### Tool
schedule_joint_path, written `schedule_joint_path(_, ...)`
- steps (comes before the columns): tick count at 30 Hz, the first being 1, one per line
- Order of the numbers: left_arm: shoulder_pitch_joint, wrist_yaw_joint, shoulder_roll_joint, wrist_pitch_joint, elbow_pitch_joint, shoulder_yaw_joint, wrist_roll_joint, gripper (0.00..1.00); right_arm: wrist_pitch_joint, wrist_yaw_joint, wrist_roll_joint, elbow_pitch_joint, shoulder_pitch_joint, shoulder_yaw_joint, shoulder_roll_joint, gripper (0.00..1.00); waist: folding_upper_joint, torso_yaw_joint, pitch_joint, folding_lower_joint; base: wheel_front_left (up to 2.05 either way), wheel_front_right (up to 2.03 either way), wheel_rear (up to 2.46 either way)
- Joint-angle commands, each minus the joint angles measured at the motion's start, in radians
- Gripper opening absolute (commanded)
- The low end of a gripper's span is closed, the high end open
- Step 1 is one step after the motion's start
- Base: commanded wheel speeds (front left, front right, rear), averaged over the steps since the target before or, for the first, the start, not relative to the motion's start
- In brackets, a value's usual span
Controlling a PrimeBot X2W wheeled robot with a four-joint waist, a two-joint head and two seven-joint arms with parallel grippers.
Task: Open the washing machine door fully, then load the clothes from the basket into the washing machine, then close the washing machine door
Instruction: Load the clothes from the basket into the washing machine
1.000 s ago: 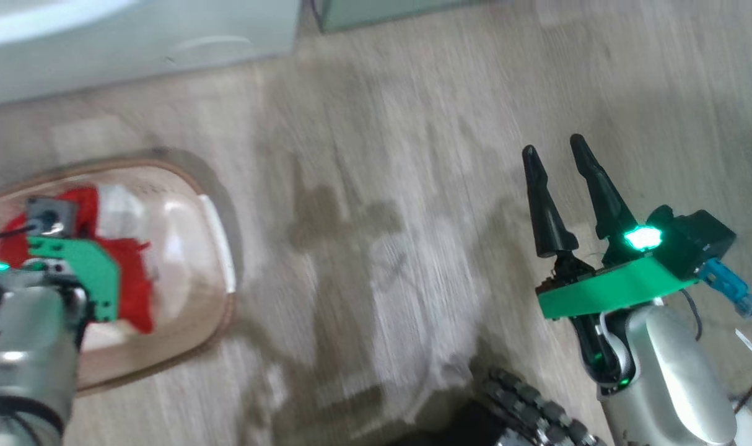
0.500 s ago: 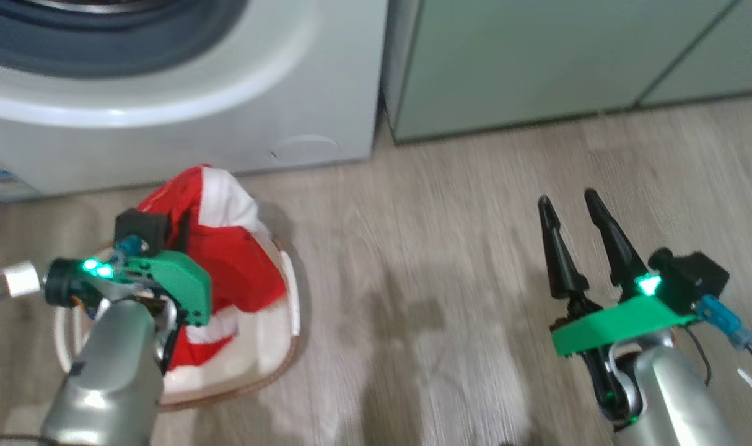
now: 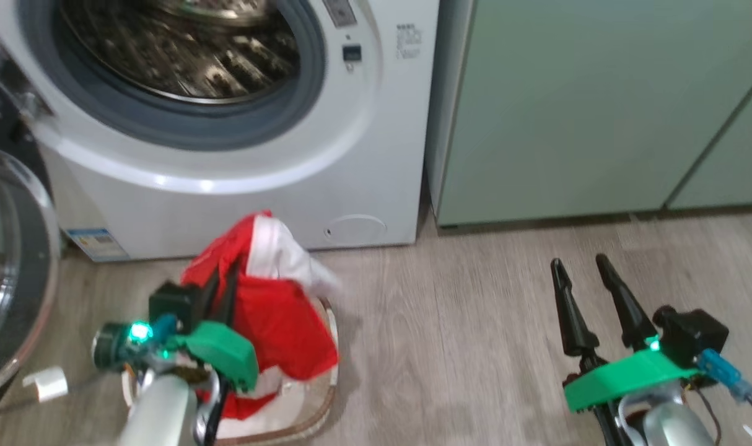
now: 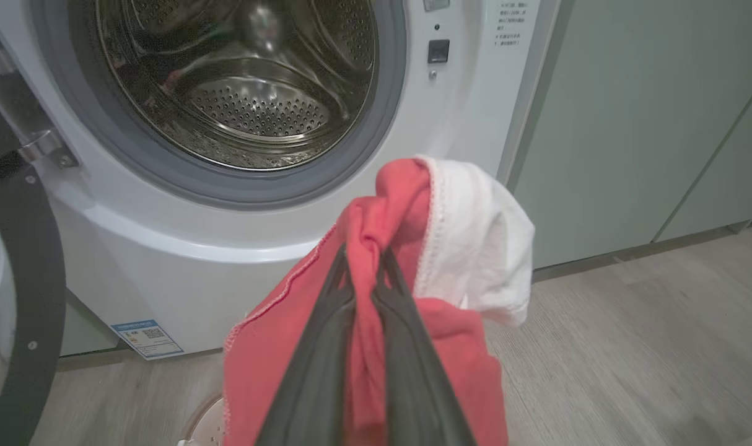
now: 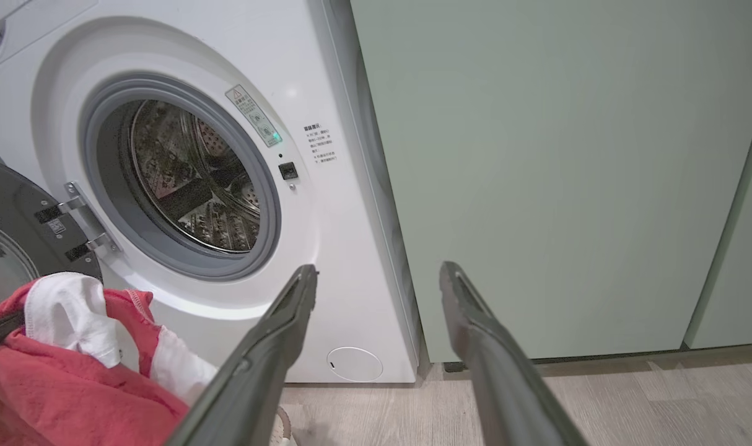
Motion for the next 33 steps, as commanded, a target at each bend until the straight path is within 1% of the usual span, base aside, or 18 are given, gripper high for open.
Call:
schedule_joint_path(1,-0.017,-0.006,0.003,-0.013,-0.054,0.039,-0.001,0.00,-0.009,0.000,-0.006,-0.036,-0.014,0.021,-0.009,1.00,-0.0001,0.017,-0.028,0.0001,0.00,0.00,0.00)
schedule_joint_path(5,0.059,-0.020,-0.015,-0.013,-0.135,0.046,0.000,0.00,-0.009,0.000,-0.005,-0.044,0.010,0.015,-0.009,1.00,-0.0001,0.027,-0.051,0.0001,0.00,0.00,0.00)
schedule_joint_path(9,0.119,-0.015,-0.029,-0.013,-0.198,0.065,-0.001,0.00,-0.009,0.000,-0.005,-0.048,0.029,0.005,-0.009,1.00,-0.0001,0.037,-0.069,0.0001,0.00,0.00,0.00)
schedule_joint_path(14,0.164,-0.013,-0.038,-0.013,-0.239,0.070,-0.002,0.00,-0.009,0.000,-0.001,-0.058,0.047,-0.009,-0.009,1.00,-0.0001,0.046,-0.081,0.0001,0.00,0.00,0.00)
schedule_joint_path(19,0.175,-0.013,-0.041,-0.013,-0.261,0.069,-0.005,0.00,-0.009,0.000,-0.004,-0.059,0.049,-0.009,-0.009,1.00,-0.0001,0.051,-0.086,0.0001,0.00,0.00,0.00)
schedule_joint_path(25,0.175,0.001,-0.041,-0.013,-0.283,0.063,-0.027,0.00,-0.009,0.000,-0.006,-0.058,0.044,-0.005,-0.009,1.00,-0.0001,0.049,-0.084,0.0001,0.00,0.00,0.00)
schedule_joint_path(33,0.155,0.006,-0.041,-0.013,-0.314,0.079,-0.044,0.00,-0.009,0.000,-0.006,-0.065,0.041,-0.001,-0.009,1.00,-0.0001,0.027,-0.053,0.0001,0.00,0.00,0.00)
